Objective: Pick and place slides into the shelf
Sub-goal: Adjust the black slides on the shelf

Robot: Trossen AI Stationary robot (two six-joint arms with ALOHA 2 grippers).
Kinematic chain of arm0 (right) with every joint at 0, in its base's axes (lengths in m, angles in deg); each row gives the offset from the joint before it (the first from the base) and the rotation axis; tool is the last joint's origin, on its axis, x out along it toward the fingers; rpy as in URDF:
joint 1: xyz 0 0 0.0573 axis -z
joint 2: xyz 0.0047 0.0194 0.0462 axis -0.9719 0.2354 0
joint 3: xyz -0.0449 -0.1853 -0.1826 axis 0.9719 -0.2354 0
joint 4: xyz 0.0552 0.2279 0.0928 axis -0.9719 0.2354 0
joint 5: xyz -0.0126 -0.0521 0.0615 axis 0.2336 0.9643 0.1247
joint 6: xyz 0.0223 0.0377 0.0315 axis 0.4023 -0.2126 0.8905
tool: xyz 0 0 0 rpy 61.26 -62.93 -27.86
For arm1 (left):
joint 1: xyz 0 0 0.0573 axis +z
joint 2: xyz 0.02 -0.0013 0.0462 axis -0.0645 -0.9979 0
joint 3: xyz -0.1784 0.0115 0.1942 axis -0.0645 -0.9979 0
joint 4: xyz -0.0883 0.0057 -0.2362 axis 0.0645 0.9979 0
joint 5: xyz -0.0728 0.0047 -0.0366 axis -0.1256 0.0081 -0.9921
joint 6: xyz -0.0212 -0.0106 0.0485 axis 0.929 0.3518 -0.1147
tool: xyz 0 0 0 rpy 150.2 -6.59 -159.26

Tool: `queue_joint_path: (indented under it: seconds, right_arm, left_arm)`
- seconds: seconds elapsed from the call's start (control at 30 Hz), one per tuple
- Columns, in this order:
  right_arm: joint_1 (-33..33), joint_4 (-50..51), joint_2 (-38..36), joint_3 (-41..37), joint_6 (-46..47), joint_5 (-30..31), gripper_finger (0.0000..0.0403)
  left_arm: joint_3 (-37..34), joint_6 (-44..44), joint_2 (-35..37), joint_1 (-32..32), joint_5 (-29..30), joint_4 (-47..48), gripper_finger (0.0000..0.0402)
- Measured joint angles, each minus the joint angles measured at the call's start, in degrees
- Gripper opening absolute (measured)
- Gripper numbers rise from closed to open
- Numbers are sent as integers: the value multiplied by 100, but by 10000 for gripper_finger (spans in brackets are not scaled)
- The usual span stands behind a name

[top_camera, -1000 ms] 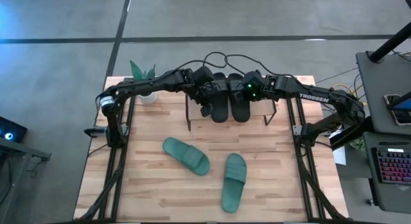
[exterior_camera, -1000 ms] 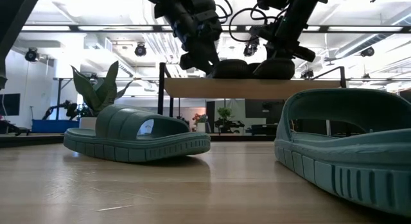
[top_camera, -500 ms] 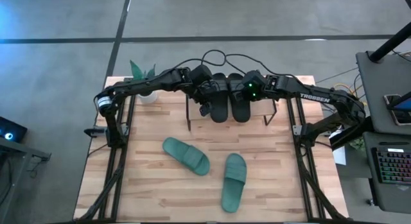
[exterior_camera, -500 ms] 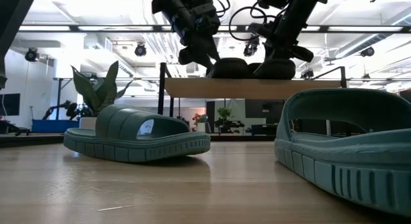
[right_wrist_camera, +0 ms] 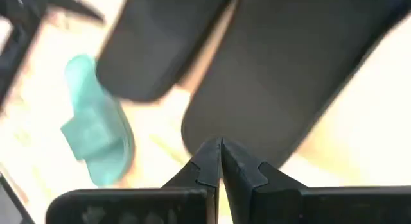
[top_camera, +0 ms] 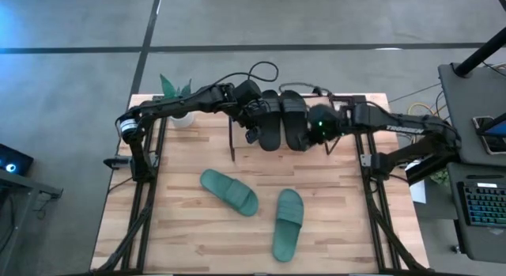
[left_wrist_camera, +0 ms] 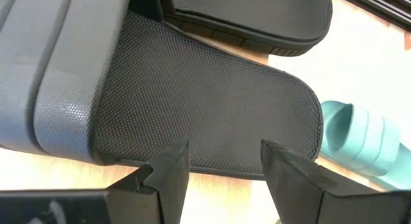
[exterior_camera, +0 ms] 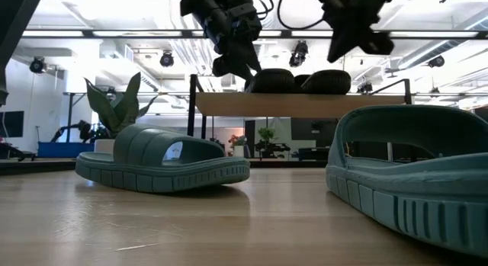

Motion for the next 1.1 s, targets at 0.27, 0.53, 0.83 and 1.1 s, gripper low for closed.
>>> queue_joint_path:
  seconds: [0.27,0.53,0.83,1.1]
  right_arm:
    - [-822,-132,79,-392,828,354,8]
    - [-959,-161,76,-676,1288,477,8]
    - [-870,-458,76,-732,1235,637,8]
    - [-738,-670,76,-736,1076,688,8]
  left_arm:
    - [-6,-4,2,0,0,-13,176]
    - [-105,-4,2,0,0,9,176]
    - [-114,-57,2,0,0,0,176]
    - [-114,-96,2,0,0,-14,176]
